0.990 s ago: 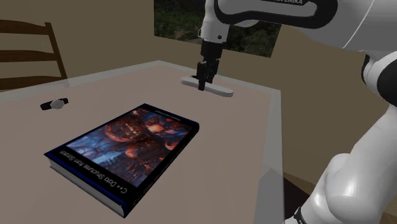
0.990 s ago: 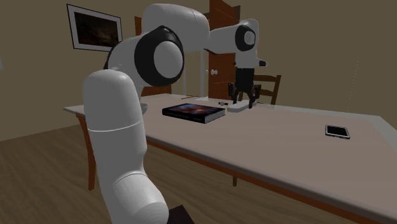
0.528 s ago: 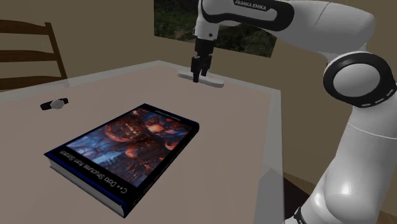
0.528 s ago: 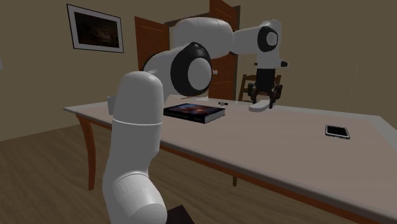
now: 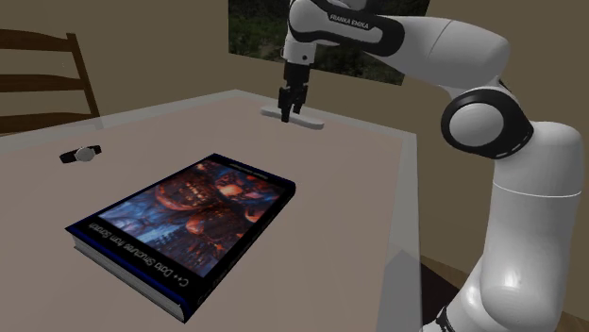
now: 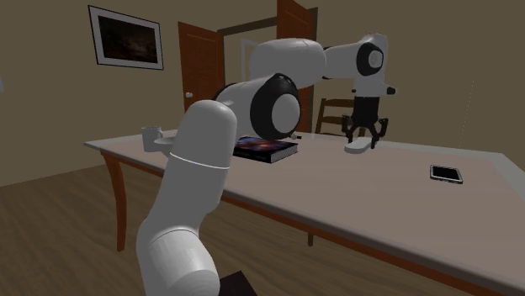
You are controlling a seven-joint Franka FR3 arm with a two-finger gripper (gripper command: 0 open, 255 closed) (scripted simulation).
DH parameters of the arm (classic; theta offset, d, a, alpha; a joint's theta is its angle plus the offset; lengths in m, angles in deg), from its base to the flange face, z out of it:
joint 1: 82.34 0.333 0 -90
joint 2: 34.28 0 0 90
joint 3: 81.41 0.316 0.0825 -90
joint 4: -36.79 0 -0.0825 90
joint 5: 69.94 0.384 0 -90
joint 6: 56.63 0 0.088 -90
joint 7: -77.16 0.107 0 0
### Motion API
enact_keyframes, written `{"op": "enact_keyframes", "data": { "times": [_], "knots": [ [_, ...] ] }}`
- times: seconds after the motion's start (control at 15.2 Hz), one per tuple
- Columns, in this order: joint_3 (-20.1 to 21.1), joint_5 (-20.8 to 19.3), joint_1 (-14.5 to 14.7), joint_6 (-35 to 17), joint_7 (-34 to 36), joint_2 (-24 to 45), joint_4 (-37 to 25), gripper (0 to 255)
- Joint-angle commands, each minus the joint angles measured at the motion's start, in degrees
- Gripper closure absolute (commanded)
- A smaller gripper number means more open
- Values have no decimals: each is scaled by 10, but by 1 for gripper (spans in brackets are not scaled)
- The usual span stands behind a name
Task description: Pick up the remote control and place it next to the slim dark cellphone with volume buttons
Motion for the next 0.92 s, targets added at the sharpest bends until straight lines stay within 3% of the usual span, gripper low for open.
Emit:
{"op": "enact_keyframes", "data": {
  "times": [0.0, 0.53, 0.86],
  "knots": [
    [0, 0, -1, -21, -1, -8, 29, 255],
    [0, 2, -2, -95, -3, -32, 127, 255],
    [0, 2, -2, -101, -3, -33, 133, 255]
  ]
}}
